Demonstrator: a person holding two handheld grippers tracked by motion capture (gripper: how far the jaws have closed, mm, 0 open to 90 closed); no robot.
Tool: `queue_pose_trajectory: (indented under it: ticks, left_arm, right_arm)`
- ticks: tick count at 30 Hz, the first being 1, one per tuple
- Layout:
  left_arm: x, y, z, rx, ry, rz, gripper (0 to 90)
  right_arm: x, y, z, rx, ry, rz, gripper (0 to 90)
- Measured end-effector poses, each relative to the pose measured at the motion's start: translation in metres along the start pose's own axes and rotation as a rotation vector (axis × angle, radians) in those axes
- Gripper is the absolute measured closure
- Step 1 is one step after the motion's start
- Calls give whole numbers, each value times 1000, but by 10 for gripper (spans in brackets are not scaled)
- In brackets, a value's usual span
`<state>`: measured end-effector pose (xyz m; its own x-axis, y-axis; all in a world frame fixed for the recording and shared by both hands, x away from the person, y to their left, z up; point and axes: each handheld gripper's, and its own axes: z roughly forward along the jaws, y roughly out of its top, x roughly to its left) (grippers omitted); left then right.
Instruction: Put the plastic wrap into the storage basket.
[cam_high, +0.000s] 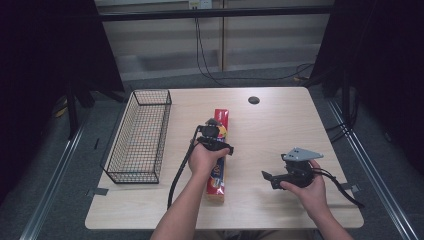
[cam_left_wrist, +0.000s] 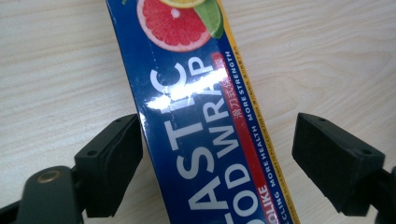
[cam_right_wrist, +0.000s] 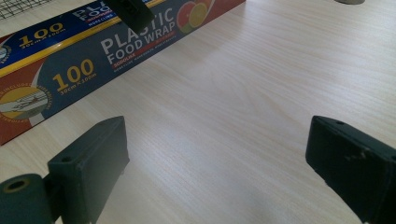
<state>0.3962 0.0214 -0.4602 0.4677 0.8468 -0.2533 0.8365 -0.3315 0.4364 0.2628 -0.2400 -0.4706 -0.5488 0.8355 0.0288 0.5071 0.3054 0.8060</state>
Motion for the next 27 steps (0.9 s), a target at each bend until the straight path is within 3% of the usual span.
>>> queue_pose_trajectory:
  ticks: [2,3,7,8,10,17,19,24,27]
  left_arm:
    - [0,0,1,0,17,5,231]
    - [1,0,1,-5,29,-13,271]
    - [1,1,3,18,32,-34,280]
    - [3,2,3,33,19,-67,283]
    - [2,3,4,33,25,-82,287]
    - [-1,5,3,68,44,-112,318]
    - [-1,6,3,78,47,-108,326]
    - [-6,11,0,114,106,-81,374]
    - [-6,13,-3,149,149,-23,416]
  right_arm:
    - [0,0,0,1,0,1,55]
    - [0,0,0,2,1,2,56]
    - [0,0,0,-2,2,1,56]
    - [0,0,0,-2,3,1,56]
    - [1,0,0,-1,3,2,56]
    - [1,0,0,-4,4,-1,56]
    - [0,1,0,-4,5,-1,56]
    - [1,1,0,-4,4,0,56]
    - [0,1,-1,-7,2,4,55]
